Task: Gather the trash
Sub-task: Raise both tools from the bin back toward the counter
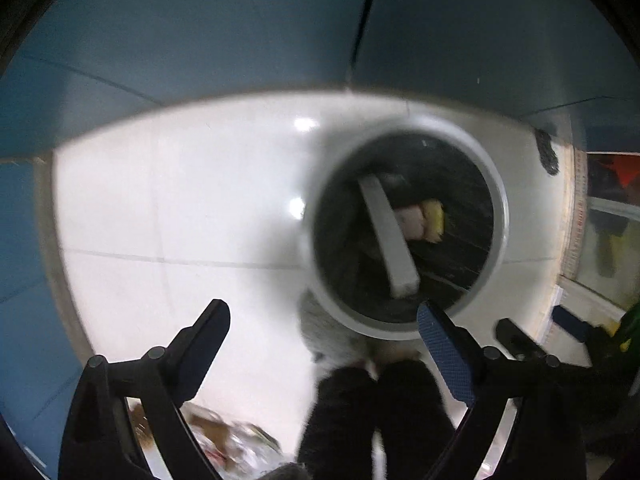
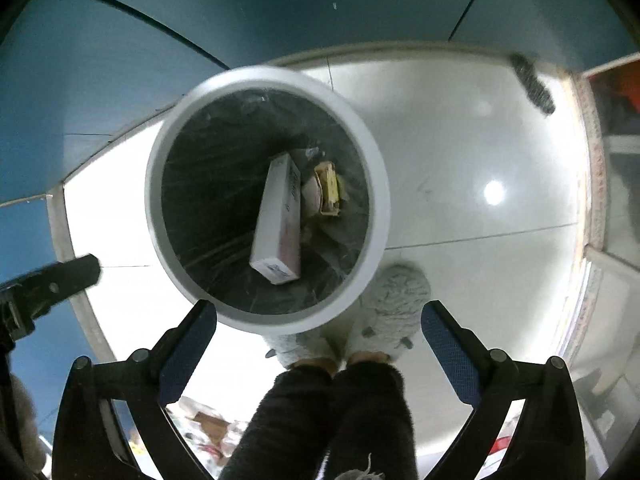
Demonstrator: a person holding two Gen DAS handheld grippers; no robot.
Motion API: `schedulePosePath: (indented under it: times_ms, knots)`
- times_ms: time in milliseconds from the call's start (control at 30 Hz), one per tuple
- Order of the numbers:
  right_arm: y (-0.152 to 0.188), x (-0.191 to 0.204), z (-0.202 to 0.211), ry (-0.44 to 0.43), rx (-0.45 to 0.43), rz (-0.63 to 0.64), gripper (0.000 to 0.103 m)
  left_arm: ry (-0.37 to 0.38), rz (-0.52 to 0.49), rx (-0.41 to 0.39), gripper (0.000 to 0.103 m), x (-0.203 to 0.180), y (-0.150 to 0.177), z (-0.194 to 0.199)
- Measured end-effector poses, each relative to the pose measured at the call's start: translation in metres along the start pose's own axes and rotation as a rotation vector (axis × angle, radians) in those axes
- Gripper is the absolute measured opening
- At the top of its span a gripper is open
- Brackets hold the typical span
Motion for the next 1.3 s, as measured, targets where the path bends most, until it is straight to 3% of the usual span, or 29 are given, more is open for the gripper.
schedulePosePath:
  times_ms: [200, 567, 1000, 1300]
  knots:
    - [0.012, 0.008, 0.052, 0.042, -0.043, 0.035, 0.103, -0.038, 0.025, -0.057, 0.096, 0.008, 0.022, 0.05]
    - [0.055, 0.032, 0.211, 0.081, -0.152, 0.08, 0.103, -0.036, 0.057, -0.145, 0.096, 0.006, 0.068, 0.177]
    - [0.124, 0.052, 0.423, 0.074, -0.24, 0.099, 0.103, 0.037, 0.038, -0.245, 0.096, -0.005, 0.128, 0.341]
    - [0.146, 0.06, 0.524, 0.026, -0.319, 0.059, 0.103, 0.083, 0.009, -0.355, 0.096, -0.001, 0.132, 0.413]
Point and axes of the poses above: each gripper's, at about its wrist camera, not at the fingertips, and z roughly against the way its jaws point, x to its left, y to its underside, the point moved 2 cm from there along -z, roughly the way its jaws point, and after that the axes turned 2 degrees about -x, right-handed, at the moved point
